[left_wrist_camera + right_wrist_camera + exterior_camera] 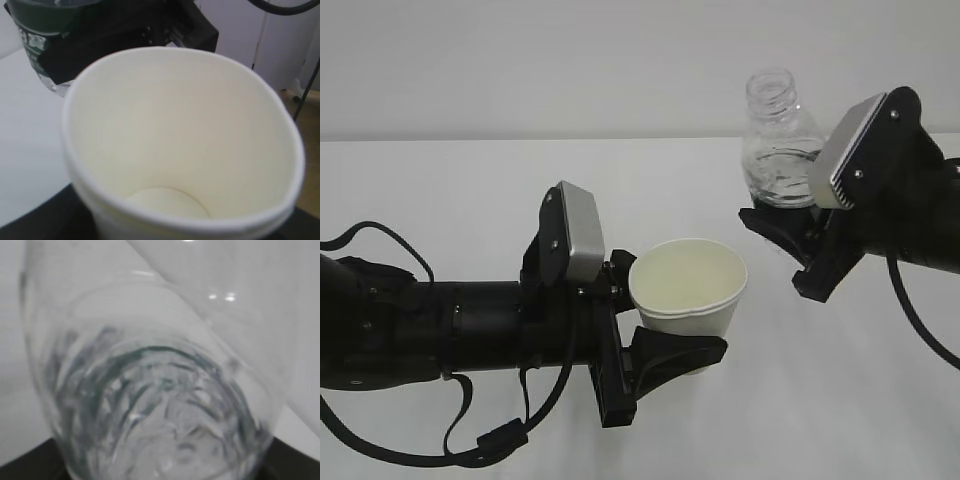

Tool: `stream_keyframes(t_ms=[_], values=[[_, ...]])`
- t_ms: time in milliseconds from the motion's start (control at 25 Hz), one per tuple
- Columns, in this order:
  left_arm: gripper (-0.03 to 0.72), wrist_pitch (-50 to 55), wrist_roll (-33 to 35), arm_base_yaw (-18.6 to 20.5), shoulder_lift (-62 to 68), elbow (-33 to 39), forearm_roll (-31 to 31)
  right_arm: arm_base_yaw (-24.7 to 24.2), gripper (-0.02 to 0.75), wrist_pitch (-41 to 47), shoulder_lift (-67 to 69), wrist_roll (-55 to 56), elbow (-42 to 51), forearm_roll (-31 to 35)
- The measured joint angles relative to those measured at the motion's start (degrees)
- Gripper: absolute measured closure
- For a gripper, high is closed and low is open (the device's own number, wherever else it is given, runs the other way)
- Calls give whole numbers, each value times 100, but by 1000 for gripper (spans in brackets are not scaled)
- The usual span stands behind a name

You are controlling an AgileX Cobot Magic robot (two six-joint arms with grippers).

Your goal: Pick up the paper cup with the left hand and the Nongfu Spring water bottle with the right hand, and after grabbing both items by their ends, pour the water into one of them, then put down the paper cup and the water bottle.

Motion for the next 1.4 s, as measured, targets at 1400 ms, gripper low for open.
stream_keyframes(t_ms=[1400], values=[[216,162,315,-227,0,0,-24,0,291,177,0,-2746,0,-42]])
